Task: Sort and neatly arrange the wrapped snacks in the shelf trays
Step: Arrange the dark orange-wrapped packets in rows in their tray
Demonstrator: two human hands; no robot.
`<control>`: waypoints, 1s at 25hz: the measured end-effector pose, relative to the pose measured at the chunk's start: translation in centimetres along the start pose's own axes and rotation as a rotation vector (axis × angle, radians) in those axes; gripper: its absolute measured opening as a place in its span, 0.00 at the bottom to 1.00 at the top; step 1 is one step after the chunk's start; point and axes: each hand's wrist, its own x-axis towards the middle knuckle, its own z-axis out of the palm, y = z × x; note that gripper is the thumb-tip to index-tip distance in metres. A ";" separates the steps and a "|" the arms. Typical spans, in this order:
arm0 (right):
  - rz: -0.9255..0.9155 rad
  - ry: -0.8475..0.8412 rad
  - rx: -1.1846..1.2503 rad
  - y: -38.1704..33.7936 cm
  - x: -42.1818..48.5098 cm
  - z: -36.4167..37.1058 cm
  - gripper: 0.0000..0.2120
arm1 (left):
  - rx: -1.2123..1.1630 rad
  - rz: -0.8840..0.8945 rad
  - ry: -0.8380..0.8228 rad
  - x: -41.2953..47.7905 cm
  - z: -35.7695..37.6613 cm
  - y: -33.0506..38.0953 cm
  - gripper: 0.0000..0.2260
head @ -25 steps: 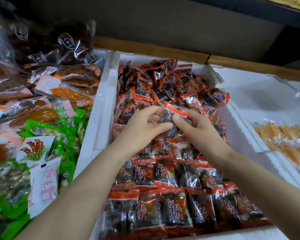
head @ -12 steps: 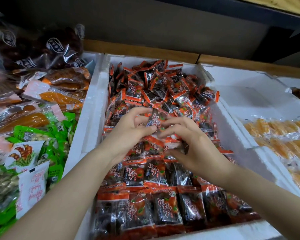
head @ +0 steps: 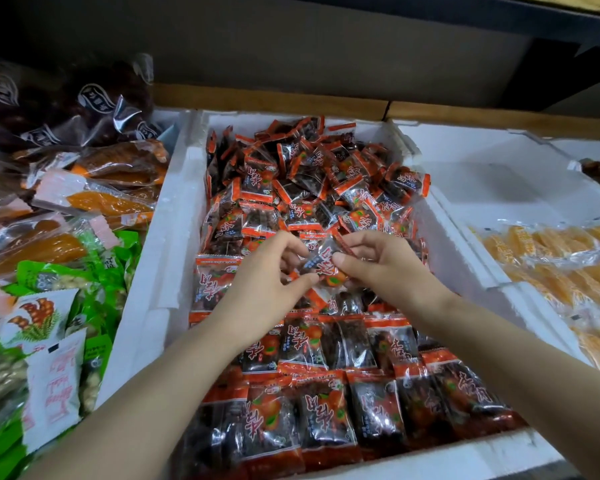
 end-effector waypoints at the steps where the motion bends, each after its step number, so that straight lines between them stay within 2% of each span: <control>1: -0.007 0.035 -0.051 0.4 0.7 -0.5 0.09 | 0.194 0.043 -0.033 -0.1 0.3 -0.2 0.13; 3: -0.023 0.092 -0.248 1.4 2.2 -1.6 0.07 | 0.524 0.112 -0.142 -0.2 0.8 -1.0 0.23; 5: -0.022 0.015 -0.399 2.4 3.4 -1.7 0.04 | 0.668 0.109 -0.241 0.0 1.0 -1.5 0.27; 9: -0.044 -0.112 -0.488 3.8 4.7 0.1 0.05 | 0.705 0.090 -0.272 0.1 1.2 -1.7 0.27; 12: -0.090 -0.069 -0.583 4.3 4.7 0.6 0.10 | 0.680 0.080 -0.258 0.2 1.2 -1.9 0.28; 16: -0.274 -0.027 -0.809 5.0 3.6 0.6 0.11 | 0.722 0.123 -0.282 -0.1 1.9 -1.9 0.25; 18: -0.255 -0.040 -0.729 4.8 3.7 0.1 0.11 | 0.775 0.142 -0.279 -0.1 2.1 -1.9 0.22; 21: -0.160 0.059 -0.581 4.3 5.8 -0.5 0.13 | 0.790 0.154 -0.276 0.0 2.2 -2.1 0.21; 23: -0.011 0.067 -0.504 4.0 7.8 -0.5 0.19 | 0.800 0.153 -0.289 0.1 2.3 -2.3 0.21; 25: 0.110 0.000 -0.466 3.8 9.3 0.1 0.26 | 0.805 0.143 -0.296 0.1 2.2 -2.2 0.21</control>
